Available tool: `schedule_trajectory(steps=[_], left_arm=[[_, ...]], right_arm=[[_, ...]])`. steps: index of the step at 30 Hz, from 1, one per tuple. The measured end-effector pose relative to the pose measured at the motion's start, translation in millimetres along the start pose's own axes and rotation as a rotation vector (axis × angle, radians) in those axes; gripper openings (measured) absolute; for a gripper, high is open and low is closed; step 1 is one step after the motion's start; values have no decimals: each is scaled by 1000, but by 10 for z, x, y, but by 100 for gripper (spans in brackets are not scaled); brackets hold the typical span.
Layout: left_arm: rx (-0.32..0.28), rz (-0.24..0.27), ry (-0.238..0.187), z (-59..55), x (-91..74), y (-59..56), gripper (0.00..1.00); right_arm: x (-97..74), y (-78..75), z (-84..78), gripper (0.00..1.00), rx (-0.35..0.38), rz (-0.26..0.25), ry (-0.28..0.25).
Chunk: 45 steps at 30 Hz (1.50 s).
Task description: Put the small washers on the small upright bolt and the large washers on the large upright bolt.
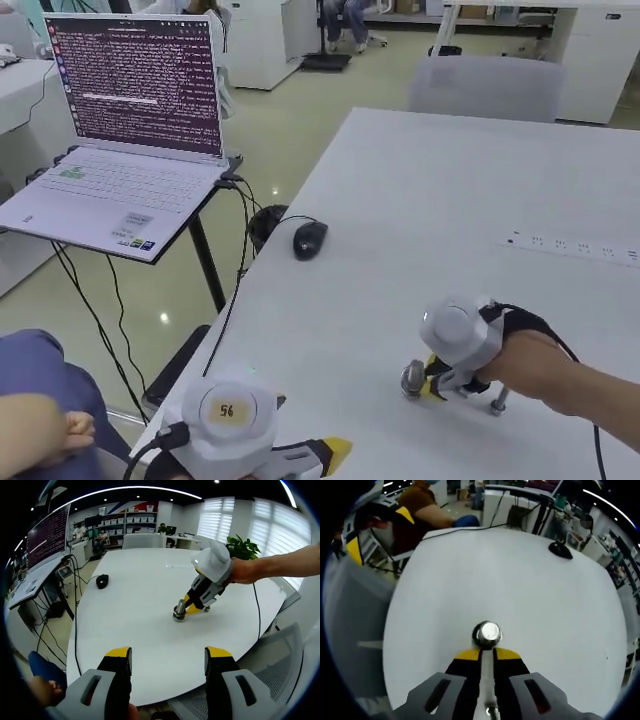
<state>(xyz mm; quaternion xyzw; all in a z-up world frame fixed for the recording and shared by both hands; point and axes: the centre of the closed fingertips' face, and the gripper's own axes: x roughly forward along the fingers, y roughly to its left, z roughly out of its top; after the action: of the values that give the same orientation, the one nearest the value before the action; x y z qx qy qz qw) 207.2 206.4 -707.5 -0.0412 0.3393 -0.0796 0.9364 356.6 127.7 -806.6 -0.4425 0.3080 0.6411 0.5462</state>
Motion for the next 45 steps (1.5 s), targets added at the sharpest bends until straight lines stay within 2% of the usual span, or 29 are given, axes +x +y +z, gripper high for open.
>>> schedule_trajectory(steps=[3, 13, 14, 19, 27, 33, 36, 40, 44, 45], left_arm=[[7, -1, 0, 12, 7, -2, 58], [8, -10, 6, -33, 37, -42, 58], [8, -12, 9, -46, 52, -45, 58], [9, -19, 13, -62, 97, -51, 58], [27, -42, 24, -69, 191, -94, 58], [52, -70, 34, -47, 272, -152, 58], [60, -81, 33, -15, 296, -170, 58], [73, -94, 35, 4, 338, -173, 58], [80, -106, 36, 17, 362, -177, 58], [84, -111, 38, 20, 371, -180, 58]], right_arm=[[47, 66, -26, 10, 33, 16, -17], [128, 216, -138, 13, 92, 6, -27], [119, 224, -122, 13, 111, -2, -47], [82, 267, -165, 19, 185, -30, -78], [-28, 483, -273, 21, 272, -73, -147], [-166, 687, -526, 26, 355, -101, -181], [-246, 731, -671, 30, 402, -119, -199], [-399, 759, -989, 34, 501, -170, -202], [-559, 769, -1235, 39, 636, -209, -252], [-609, 766, -1253, 42, 667, -215, -291]])
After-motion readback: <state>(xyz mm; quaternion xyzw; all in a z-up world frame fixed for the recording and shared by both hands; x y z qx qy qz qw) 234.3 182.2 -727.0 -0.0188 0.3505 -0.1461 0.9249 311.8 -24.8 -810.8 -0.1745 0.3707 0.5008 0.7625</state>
